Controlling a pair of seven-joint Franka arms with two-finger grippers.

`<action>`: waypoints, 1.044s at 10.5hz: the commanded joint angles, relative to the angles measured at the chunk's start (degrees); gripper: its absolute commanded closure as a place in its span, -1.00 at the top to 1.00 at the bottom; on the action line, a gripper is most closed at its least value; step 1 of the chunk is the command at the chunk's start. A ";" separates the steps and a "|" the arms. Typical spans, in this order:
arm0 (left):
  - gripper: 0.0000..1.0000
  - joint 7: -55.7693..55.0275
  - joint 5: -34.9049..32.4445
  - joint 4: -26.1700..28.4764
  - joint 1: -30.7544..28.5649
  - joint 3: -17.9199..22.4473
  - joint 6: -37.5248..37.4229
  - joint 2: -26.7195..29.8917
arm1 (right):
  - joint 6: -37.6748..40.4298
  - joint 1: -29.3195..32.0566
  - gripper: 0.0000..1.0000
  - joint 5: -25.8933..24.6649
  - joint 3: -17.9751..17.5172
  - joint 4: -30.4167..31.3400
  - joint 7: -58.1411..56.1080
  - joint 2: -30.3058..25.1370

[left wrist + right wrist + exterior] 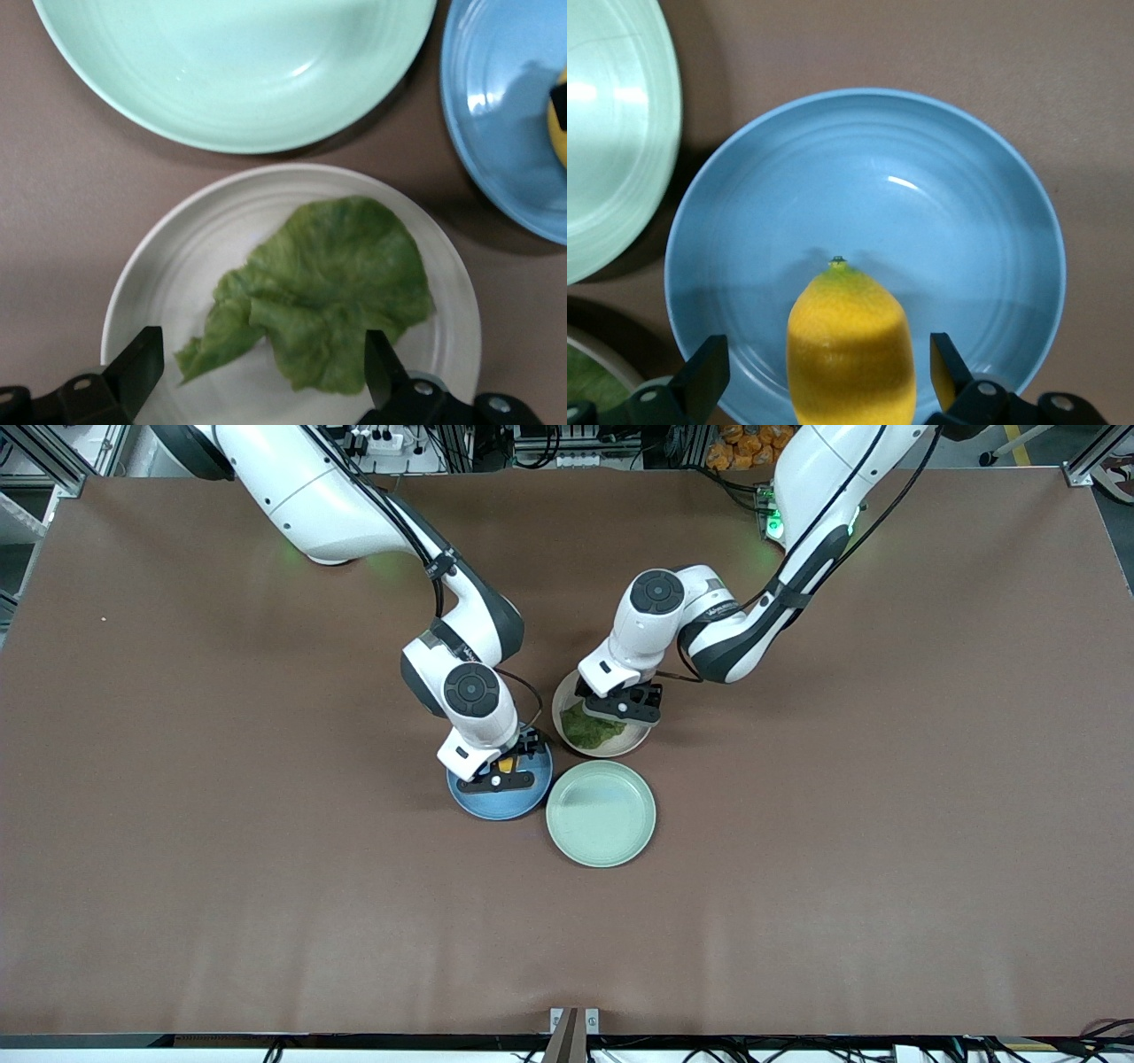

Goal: Pick lemon and lettuce from blue and beige plates
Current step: 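Lower and close the right gripper on the lemon while the left grasps lettuce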

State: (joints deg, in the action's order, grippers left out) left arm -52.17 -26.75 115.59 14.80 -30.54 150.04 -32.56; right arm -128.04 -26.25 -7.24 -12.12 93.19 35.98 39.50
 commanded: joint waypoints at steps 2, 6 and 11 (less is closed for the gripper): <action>1.00 -2.23 -2.87 -3.44 4.09 3.99 0.43 -2.94 | -1.16 -0.20 1.00 -1.28 -0.36 0.59 1.73 0.84; 0.80 -3.28 -2.87 -3.80 4.62 4.52 0.43 -4.17 | -1.16 -0.55 0.42 -1.81 -0.36 0.59 1.47 1.02; -0.09 -7.06 -3.31 -3.45 4.53 4.43 -0.01 -3.91 | -0.19 0.32 -0.52 -3.22 -0.53 -0.29 0.07 -0.20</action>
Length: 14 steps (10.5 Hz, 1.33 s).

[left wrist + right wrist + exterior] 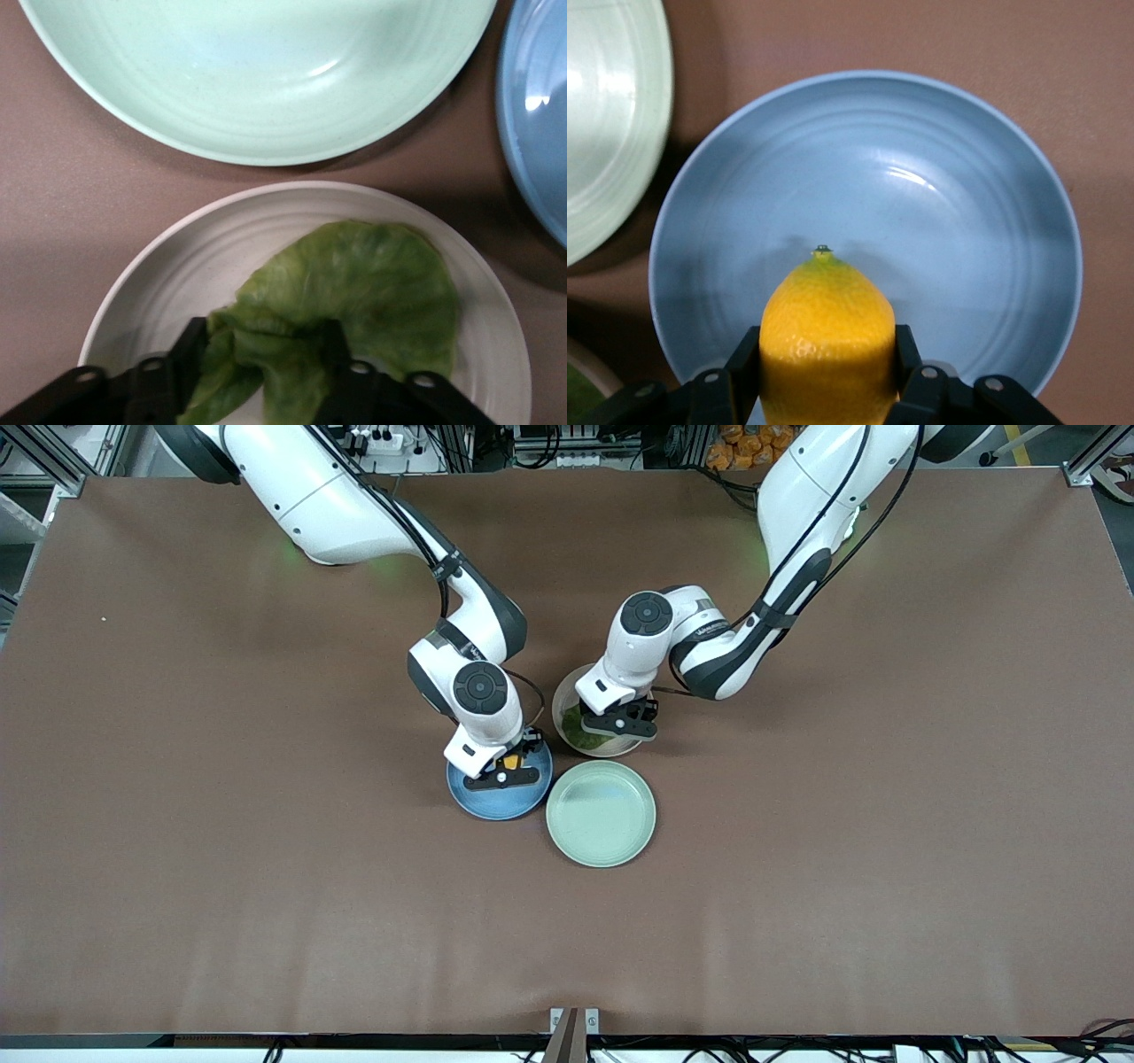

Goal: Pick lemon and lettuce from blue and beige plates
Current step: 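Lower and close the right gripper on the lemon while the left grasps lettuce, then lift the lemon with the right gripper while the left gripper lifts the lettuce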

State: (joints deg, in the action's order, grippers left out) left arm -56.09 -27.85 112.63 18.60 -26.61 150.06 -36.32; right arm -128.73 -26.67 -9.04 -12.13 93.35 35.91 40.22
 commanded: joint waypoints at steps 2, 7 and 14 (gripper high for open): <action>-0.43 -3.67 -2.12 -0.57 0.74 0.51 -0.29 0.10 | 3.38 2.75 -0.76 -0.89 -0.79 -0.37 -0.66 -3.73; -0.97 -10.78 -1.33 -0.83 0.48 -0.11 -2.56 3.17 | 18.83 17.93 -0.82 8.66 -1.67 0.16 -25.37 -14.54; -1.00 -12.82 4.37 -6.08 -0.49 -1.60 -17.47 12.49 | 17.04 40.54 -0.78 13.35 -0.18 9.11 -73.67 -15.26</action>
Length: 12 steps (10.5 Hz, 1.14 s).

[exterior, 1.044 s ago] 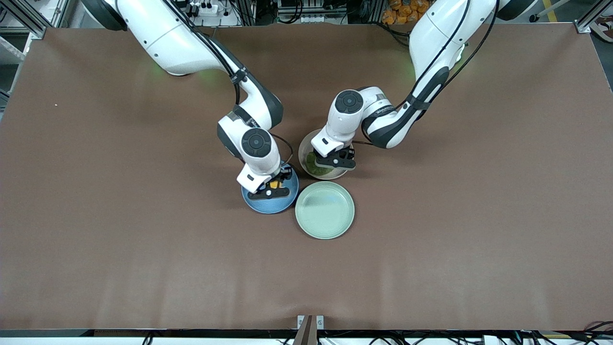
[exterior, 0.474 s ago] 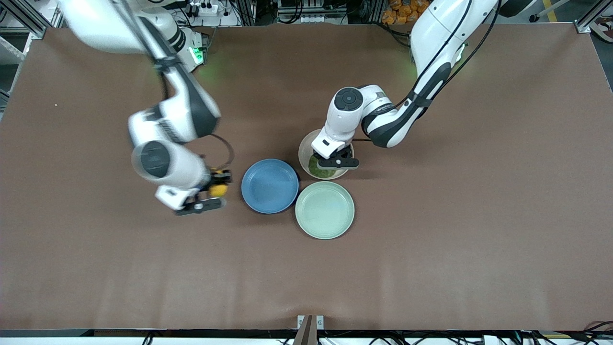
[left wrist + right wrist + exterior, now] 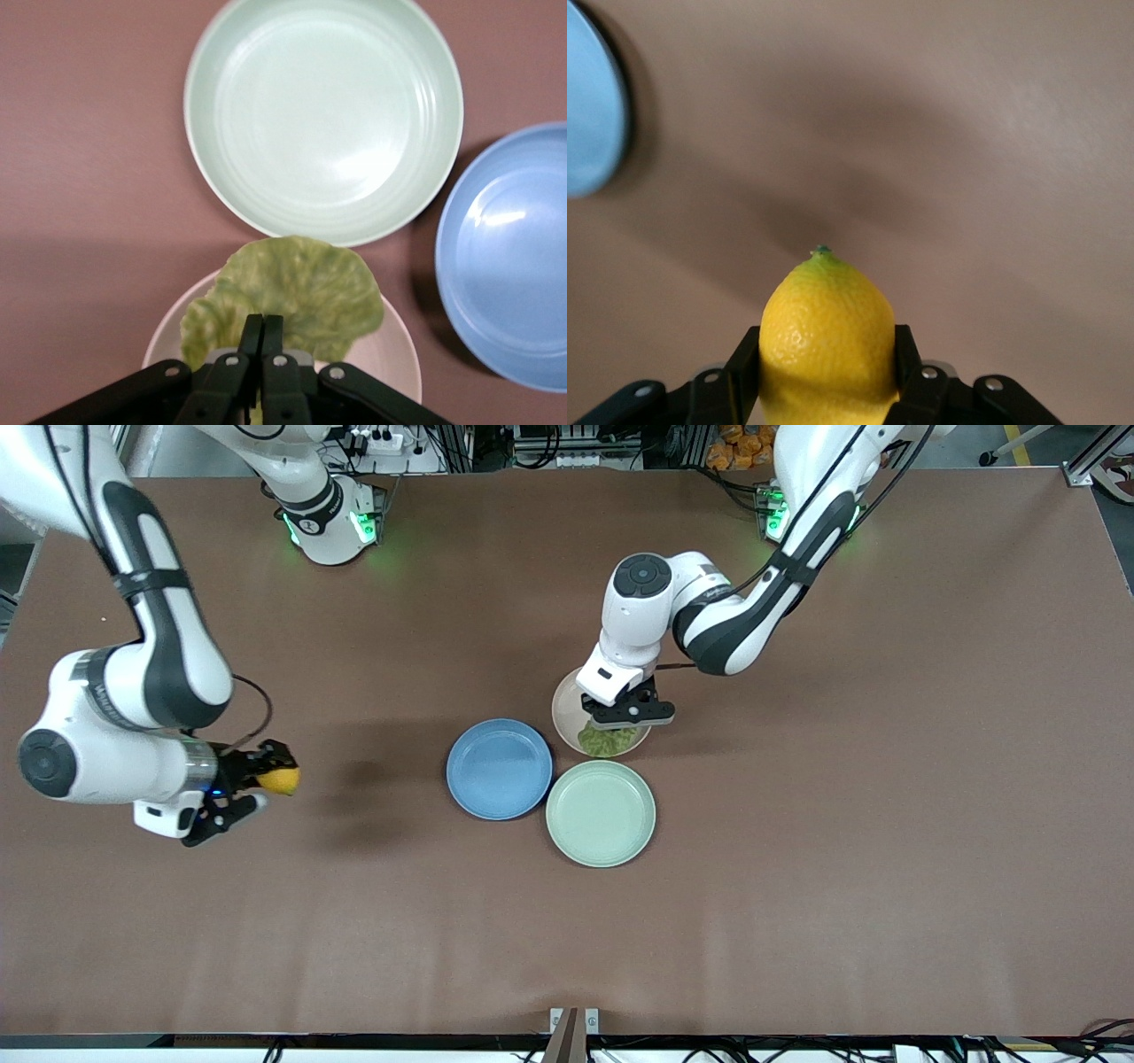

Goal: Pick lemon and lettuce from blue and beige plates
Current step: 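Lift the lemon with the right gripper while the left gripper lifts the lettuce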

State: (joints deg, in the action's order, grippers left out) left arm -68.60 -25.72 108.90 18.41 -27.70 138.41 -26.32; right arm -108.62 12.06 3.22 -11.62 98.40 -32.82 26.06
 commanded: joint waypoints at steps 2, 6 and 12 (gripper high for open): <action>-1.00 2.32 2.78 -6.83 -2.66 -0.52 -13.57 2.95 | -11.40 3.14 -0.77 1.35 -0.51 10.64 -7.60 -0.75; -1.00 18.19 4.10 -7.56 -15.30 -0.34 -16.59 2.34 | -11.53 3.50 -0.64 2.22 -0.42 11.55 -9.18 0.75; -1.00 29.22 5.86 -8.26 -27.11 0.01 -15.89 -4.96 | -11.26 3.41 0.49 6.01 1.34 11.55 -14.38 2.77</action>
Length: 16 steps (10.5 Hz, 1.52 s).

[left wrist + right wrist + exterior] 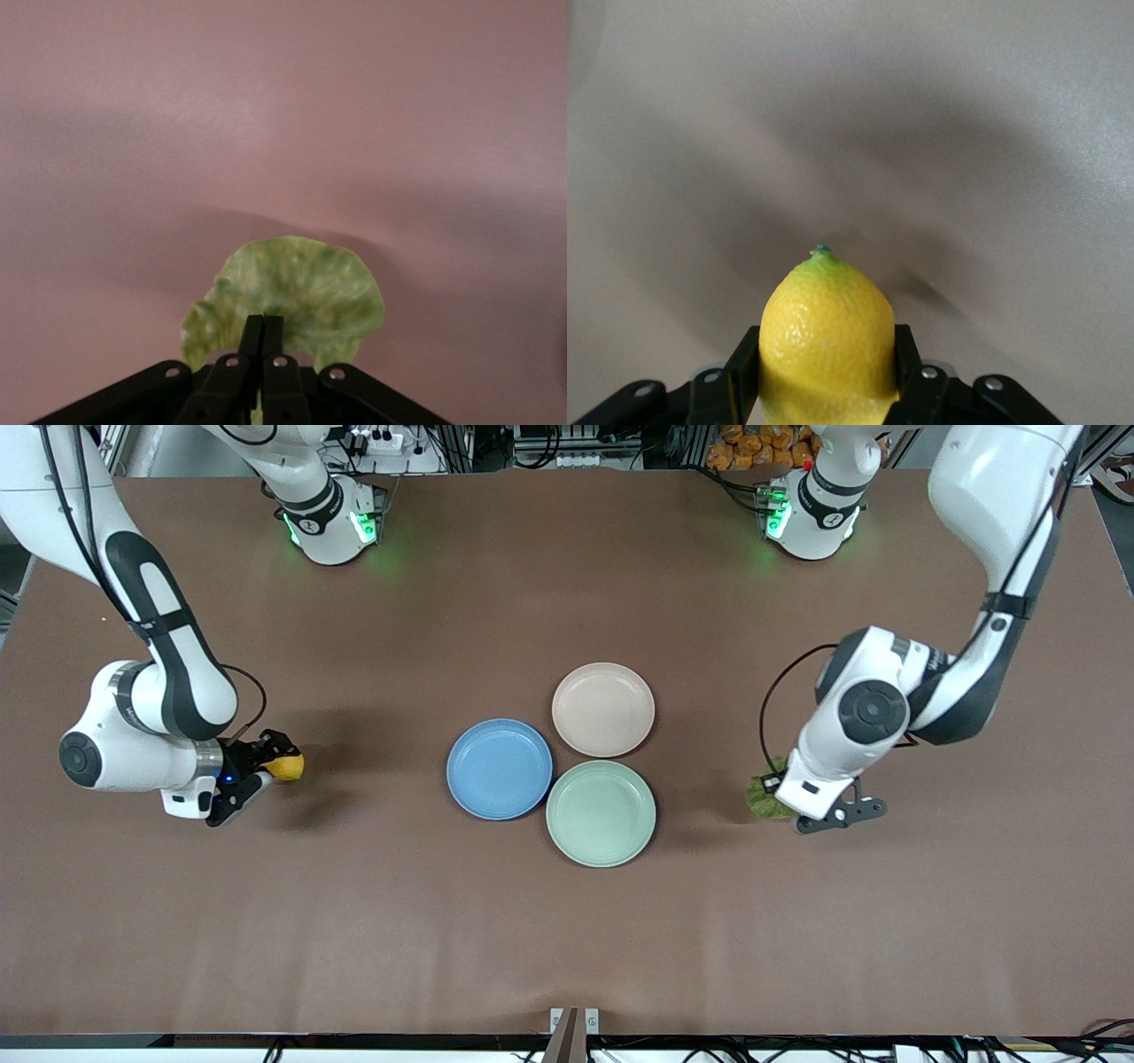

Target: Pick lemon and lettuce from blue and beige plates

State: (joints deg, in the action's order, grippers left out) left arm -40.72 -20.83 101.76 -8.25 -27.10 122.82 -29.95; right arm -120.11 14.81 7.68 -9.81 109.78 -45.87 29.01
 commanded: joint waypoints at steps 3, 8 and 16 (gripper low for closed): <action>-0.57 1.44 0.97 -1.56 -0.54 -0.23 0.05 -1.51 | 2.58 -0.30 1.00 1.63 -0.38 -1.40 -0.89 -1.05; 1.00 9.85 1.14 -4.81 -2.73 -0.32 -1.09 1.90 | 28.57 -5.29 1.00 -0.38 4.16 -26.24 6.29 -1.32; 1.00 23.41 10.18 -15.44 -4.32 -0.76 -21.11 11.74 | 37.49 -13.84 1.00 -15.68 4.63 -27.44 33.55 -20.81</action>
State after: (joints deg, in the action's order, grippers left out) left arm -19.82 -14.33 87.78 -12.16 -28.06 105.14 -20.87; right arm -82.68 1.36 -6.53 -5.70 78.86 -14.46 13.29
